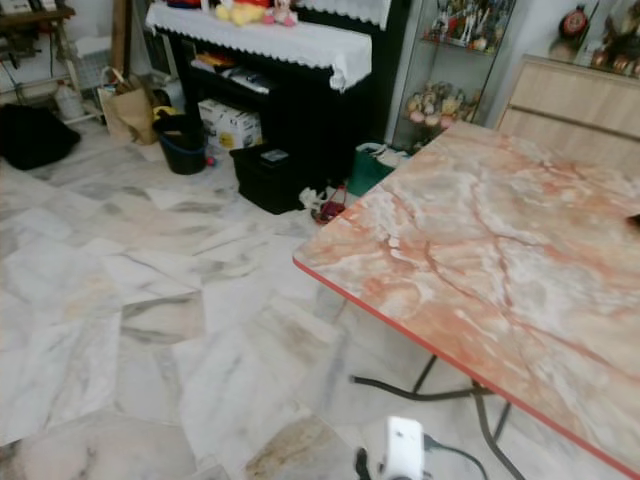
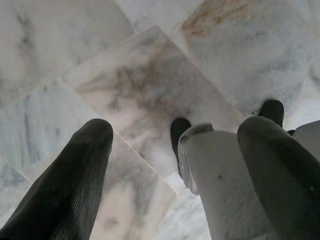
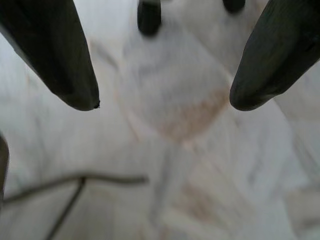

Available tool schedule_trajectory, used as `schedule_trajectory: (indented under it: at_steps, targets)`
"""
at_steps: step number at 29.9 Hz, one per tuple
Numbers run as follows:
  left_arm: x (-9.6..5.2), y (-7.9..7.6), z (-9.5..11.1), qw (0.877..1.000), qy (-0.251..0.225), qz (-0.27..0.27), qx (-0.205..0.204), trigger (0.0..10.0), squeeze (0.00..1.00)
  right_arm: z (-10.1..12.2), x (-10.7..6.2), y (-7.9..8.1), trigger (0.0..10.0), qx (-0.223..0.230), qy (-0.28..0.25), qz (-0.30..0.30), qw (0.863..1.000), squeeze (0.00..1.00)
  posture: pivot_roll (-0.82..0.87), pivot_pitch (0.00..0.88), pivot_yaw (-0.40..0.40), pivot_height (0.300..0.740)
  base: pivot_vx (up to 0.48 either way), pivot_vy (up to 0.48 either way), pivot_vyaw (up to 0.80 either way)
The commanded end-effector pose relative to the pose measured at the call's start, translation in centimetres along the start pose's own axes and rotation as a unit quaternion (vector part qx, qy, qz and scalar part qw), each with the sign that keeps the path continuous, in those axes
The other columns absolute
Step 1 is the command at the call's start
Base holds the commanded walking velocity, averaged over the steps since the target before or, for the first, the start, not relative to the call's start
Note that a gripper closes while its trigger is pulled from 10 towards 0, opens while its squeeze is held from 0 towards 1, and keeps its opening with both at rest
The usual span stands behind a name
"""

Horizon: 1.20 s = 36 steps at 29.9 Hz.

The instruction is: Hang hanger

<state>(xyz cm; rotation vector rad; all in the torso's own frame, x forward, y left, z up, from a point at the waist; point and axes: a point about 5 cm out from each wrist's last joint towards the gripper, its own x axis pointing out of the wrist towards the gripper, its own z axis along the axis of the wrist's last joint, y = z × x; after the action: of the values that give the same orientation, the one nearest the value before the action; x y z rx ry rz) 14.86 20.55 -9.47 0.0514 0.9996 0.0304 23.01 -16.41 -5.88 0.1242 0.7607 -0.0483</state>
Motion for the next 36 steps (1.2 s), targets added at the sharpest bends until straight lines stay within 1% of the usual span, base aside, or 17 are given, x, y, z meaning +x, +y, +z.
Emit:
schedule_trajectory:
  at_steps: [1,7,18,26,27,30,36]
  targets:
    - [-0.32,0.25,-1.42,1.000,0.025,0.002,0.006,10.0,0.00,0.31,-0.01,0.43,10.0,0.007,-0.022,0.005,1.000,0.00,0.09,0.000,-0.004,0.740,0.000,0.000,0.00]
    - [-0.40,0.13,-1.77,1.000,0.027,-0.001,0.008,10.0,0.00,0.83,-0.05,0.66,10.0,-0.035,-0.047,0.029,0.998,0.00,0.08,0.000,-0.017,0.740,0.000,0.000,0.00]
    - [-0.42,0.12,-1.84,1.000,0.029,-0.003,0.012,10.0,0.00,0.83,-0.11,0.56,10.0,-0.038,-0.053,0.027,0.998,0.00,0.07,0.000,-0.025,0.740,0.000,0.000,0.00]
    - [-0.39,0.21,-1.68,0.999,0.028,-0.004,0.015,10.0,0.00,0.58,-0.08,0.60,10.0,-0.040,-0.038,0.034,0.998,0.00,0.07,0.000,-0.032,0.740,0.000,0.000,0.00]
    - [-0.39,0.24,-1.68,0.999,0.027,-0.004,0.015,10.0,0.00,0.60,-0.08,0.60,10.0,-0.042,-0.039,0.034,0.998,0.00,0.08,0.000,-0.035,0.740,0.000,0.000,0.00]
    - [-0.42,0.33,-1.75,0.999,0.028,-0.003,0.015,10.0,0.00,1.01,-0.09,0.68,10.0,-0.072,-0.056,0.036,0.995,0.00,0.07,0.000,-0.034,0.740,0.000,0.000,0.00]
    - [-0.41,0.23,-1.75,0.999,0.029,-0.004,0.017,10.0,0.00,1.17,-0.13,0.59,10.0,-0.056,-0.068,0.028,0.996,0.00,0.07,0.000,-0.034,0.740,0.000,0.000,0.00]
